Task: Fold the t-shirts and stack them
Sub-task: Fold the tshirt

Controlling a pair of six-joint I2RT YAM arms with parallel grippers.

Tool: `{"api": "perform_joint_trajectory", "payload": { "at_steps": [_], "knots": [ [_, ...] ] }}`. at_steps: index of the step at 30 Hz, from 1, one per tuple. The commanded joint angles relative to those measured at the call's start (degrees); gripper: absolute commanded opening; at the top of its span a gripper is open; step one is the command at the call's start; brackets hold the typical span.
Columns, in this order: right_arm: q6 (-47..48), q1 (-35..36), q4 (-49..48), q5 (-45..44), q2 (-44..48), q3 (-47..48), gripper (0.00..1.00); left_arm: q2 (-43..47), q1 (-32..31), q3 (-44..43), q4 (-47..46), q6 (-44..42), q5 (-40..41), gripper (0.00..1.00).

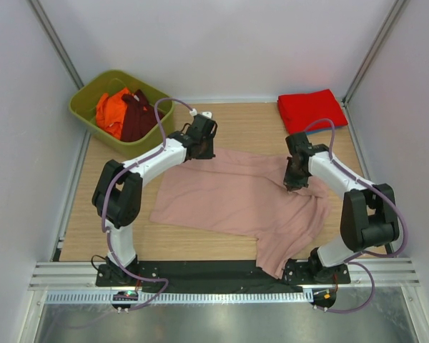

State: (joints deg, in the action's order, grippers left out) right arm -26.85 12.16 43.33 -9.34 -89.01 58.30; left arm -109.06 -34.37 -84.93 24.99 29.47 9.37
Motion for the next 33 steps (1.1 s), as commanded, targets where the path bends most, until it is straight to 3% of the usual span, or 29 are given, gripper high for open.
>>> {"api": "perform_joint_trajectory", "payload": {
  "at_steps": [1, 23, 27, 30, 31, 33],
  "knots": [
    [0.7, 0.3, 5.4, 6.2, 3.1, 2.8, 0.01, 0.9, 0.0, -0.5, -1.6, -0.9, -0.5, 0.11],
    [-1.7, 1.1, 6.2, 17.8, 3.9, -3.0, 0.05, -0.7, 0.0, -2.1, 0.0, -1.3, 0.1, 0.11],
    [-4.3, 0.6, 1.1, 23.4, 3.3, -4.6, 0.14, -1.3, 0.0, -3.5, 0.8, -1.3, 0.2, 0.11],
    [-5.3, -2.2, -0.7, 20.1, 5.1, -2.5, 0.26, -1.4, 0.0, -4.4, 1.0, -1.3, 0.3, 0.11],
    [-5.3, -3.1, -0.9, 18.6, 5.5, -0.5, 0.37, -1.5, 0.0, -4.7, 1.1, -1.3, 0.2, 0.12],
    [-4.9, -6.2, -1.9, 15.3, 5.6, 2.9, 0.48, -1.6, 0.0, -4.9, 1.2, -1.4, 0.2, 0.12]
  ]
}}
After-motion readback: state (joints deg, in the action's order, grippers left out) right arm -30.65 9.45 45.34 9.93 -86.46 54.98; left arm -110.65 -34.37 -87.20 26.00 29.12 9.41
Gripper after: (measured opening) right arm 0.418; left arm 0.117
